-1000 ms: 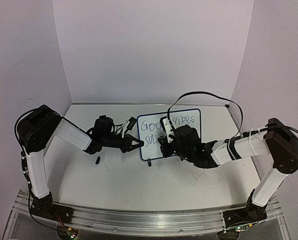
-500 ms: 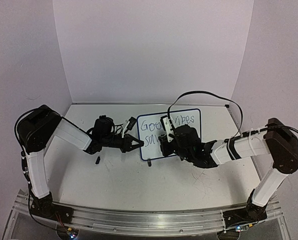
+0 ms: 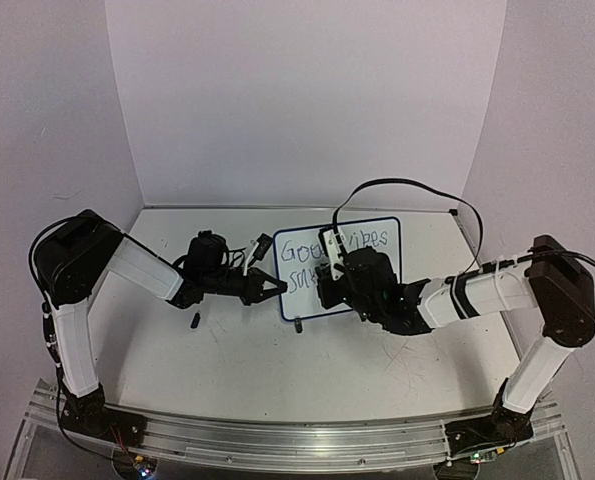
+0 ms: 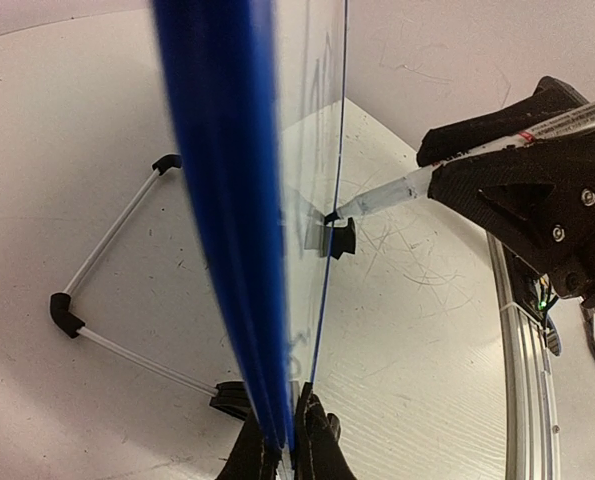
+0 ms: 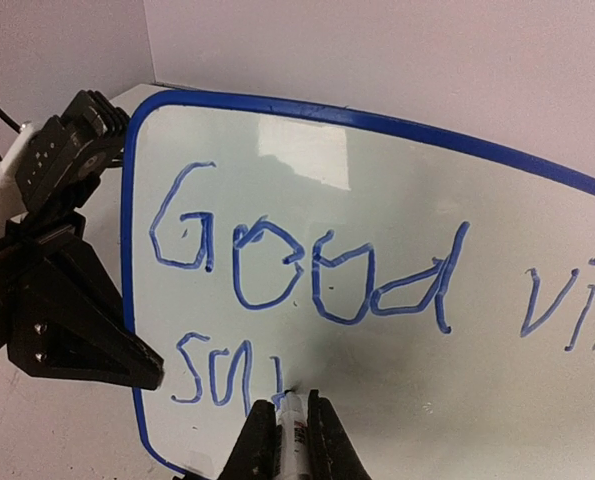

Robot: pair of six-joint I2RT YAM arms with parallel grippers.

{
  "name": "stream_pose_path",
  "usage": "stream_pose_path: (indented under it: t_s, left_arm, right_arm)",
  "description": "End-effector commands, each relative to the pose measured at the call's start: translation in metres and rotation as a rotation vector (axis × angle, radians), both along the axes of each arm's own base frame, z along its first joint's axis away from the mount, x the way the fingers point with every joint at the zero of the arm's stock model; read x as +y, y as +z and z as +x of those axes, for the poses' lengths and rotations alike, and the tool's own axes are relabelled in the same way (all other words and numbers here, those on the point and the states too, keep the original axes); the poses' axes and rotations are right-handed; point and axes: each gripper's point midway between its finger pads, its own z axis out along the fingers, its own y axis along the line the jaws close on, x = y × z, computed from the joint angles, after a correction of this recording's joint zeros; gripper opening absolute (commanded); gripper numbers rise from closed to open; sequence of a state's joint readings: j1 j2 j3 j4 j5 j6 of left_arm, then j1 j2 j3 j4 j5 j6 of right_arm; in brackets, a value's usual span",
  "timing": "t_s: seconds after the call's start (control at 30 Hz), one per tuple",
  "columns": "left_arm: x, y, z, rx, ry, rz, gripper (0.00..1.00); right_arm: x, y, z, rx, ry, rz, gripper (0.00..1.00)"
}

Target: Write a sentence on the whiteboard

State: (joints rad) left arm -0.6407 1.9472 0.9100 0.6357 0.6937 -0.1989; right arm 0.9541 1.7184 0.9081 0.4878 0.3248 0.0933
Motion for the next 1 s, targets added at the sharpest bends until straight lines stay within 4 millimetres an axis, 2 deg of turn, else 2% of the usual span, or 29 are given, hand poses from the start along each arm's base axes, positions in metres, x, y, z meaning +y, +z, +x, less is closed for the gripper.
stream_pose_path:
  t_s: [0.0, 0.13, 0.37, 0.53, 0.67, 0.97]
  left_arm:
    - [0.015, -0.011, 0.026, -0.054, 0.129, 0.095, 0.0]
    - [0.016, -0.012, 0.025, -0.053, 0.131, 0.099, 0.0]
    - [0.031, -0.016, 0.018, -0.039, 0.152, 0.116, 0.0]
    - [0.041, -0.017, 0.013, -0.029, 0.164, 0.121, 0.0]
    - [0.041, -0.016, 0.013, -0.033, 0.162, 0.121, 0.0]
    - [0.042, -0.019, 0.015, -0.029, 0.167, 0.126, 0.0]
  right_arm:
    - [-0.01, 0.035, 0.012, -0.089, -0.079, 0.051, 0.0]
    - [-0.013, 0.039, 0.007, -0.09, -0.062, 0.058, 0.0]
    - [0.0, 0.043, -0.018, -0.088, 0.124, 0.055, 0.0]
    - [0.012, 0.036, -0.017, -0.088, 0.177, 0.019, 0.0]
    - [0.022, 0.03, -0.012, -0.08, 0.193, 0.02, 0.0]
    - [0.016, 0.043, -0.003, -0.126, 0.13, 0.031, 0.0]
